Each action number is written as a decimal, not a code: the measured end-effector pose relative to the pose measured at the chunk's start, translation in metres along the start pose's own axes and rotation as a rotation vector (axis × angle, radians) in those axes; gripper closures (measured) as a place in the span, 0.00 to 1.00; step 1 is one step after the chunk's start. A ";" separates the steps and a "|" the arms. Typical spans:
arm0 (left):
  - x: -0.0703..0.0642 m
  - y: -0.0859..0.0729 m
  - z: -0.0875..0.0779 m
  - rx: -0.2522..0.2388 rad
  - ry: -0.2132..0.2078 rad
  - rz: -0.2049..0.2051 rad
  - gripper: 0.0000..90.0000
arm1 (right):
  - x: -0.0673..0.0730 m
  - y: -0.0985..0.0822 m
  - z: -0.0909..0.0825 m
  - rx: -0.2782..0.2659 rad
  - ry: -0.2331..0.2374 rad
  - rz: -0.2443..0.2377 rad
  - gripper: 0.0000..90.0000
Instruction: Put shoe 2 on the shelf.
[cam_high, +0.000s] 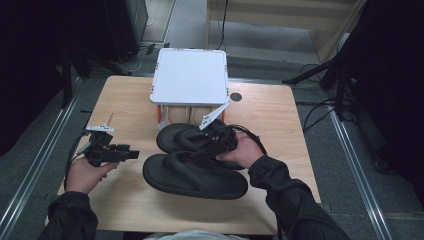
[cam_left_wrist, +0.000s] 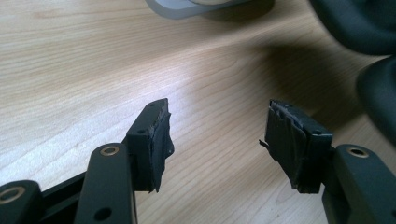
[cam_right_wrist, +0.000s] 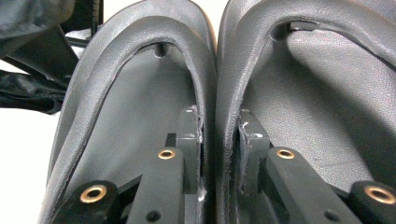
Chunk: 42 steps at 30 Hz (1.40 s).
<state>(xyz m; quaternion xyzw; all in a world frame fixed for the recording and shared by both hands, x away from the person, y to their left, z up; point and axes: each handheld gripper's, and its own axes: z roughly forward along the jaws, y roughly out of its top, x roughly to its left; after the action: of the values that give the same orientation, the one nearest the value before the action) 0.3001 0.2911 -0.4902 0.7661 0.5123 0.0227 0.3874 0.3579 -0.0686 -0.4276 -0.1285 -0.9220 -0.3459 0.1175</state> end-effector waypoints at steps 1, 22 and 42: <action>0.000 -0.001 0.000 -0.002 0.001 -0.001 0.45 | 0.000 0.002 -0.002 -0.003 0.002 0.000 0.84; 0.001 -0.005 -0.004 -0.001 0.005 -0.006 0.45 | 0.006 0.059 -0.047 -0.046 0.002 0.006 0.84; 0.000 -0.004 -0.002 -0.005 0.000 -0.010 0.45 | -0.028 0.093 -0.075 -0.099 -0.167 0.154 0.84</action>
<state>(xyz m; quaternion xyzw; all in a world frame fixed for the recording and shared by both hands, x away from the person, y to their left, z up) 0.2958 0.2936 -0.4913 0.7625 0.5163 0.0221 0.3894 0.4230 -0.0550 -0.3249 -0.2331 -0.8977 -0.3690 0.0599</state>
